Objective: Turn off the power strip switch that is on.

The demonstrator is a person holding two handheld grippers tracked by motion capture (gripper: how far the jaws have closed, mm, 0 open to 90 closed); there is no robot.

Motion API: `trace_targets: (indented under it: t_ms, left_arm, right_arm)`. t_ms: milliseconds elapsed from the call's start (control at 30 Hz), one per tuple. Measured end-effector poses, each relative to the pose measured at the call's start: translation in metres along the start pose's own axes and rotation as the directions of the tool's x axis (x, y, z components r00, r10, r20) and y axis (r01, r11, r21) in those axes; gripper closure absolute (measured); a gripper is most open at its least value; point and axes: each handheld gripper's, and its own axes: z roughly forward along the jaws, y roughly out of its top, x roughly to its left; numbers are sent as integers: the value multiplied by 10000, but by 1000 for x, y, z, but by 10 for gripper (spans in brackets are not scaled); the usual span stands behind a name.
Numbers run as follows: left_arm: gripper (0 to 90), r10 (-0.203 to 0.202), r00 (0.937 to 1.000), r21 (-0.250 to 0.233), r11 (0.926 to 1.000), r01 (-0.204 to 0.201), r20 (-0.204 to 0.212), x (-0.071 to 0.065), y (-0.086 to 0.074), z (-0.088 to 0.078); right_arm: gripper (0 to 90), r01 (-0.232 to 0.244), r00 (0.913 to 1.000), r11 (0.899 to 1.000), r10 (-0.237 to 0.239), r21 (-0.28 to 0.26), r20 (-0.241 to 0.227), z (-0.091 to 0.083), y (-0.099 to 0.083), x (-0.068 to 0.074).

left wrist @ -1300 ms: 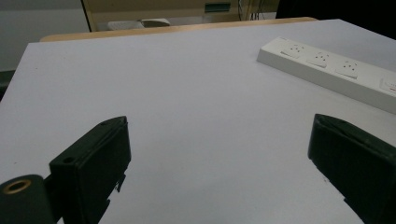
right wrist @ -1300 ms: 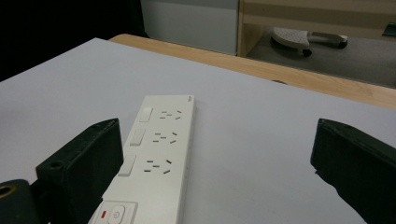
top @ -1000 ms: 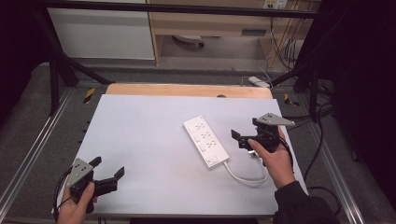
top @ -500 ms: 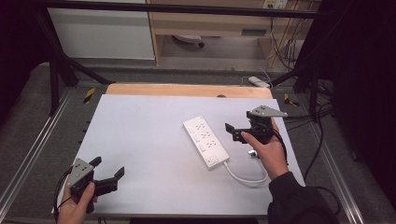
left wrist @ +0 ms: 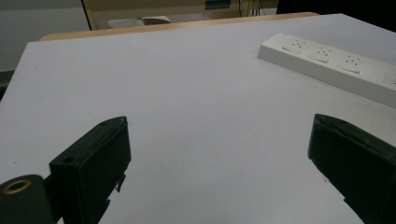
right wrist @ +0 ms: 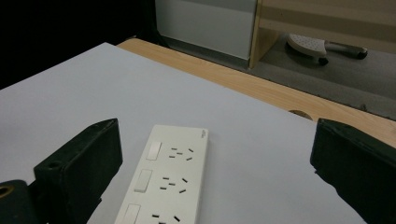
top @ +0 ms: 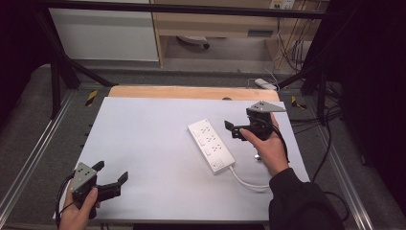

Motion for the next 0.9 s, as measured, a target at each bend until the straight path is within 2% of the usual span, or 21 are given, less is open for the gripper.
trace_targets:
  t_ms: [567,800,900]
  left_arm:
    - [57,-1,10000,19,10000,1,40,0,0,1]
    - [57,-81,9999,4,10000,81,71,0,0,1]
    - [56,-31,10000,21,10000,31,64,0,0,1]
  right_arm:
    - [43,-114,9999,9999,114,-42,76,26,8,0]
    - [95,-143,9998,9998,144,-143,111,33,12,2]
    - [171,-91,9999,9996,93,-267,89,36,14,3]
